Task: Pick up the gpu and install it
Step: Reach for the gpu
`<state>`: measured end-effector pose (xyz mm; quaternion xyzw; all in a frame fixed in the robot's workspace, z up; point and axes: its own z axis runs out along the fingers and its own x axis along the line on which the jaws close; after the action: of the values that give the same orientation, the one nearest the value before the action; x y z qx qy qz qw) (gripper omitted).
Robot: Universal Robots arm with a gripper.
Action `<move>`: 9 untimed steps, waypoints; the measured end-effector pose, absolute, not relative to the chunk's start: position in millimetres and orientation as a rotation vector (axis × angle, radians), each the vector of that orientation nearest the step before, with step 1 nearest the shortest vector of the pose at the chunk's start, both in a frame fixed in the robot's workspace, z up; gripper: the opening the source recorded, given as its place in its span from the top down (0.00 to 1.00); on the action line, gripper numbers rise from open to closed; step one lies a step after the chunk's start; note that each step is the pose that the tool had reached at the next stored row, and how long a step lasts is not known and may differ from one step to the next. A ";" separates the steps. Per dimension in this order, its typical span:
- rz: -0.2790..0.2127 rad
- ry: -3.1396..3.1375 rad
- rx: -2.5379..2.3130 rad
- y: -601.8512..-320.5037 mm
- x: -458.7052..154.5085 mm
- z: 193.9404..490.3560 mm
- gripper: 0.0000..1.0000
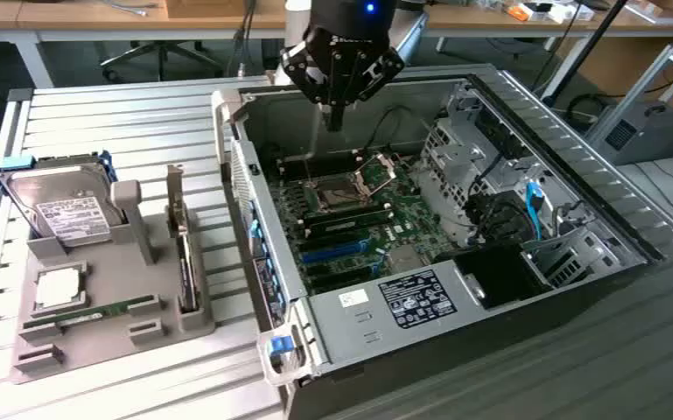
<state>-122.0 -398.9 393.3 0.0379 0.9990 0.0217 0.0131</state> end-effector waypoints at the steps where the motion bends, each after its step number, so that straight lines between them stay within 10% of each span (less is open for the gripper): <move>1: 0.068 3.112 0.118 -398.9 -122.0 393.3 0.89; 9: 0.068 3.113 0.118 -399.0 -125.6 393.4 0.89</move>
<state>-125.6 -399.0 393.4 0.0379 0.9990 0.0217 0.0131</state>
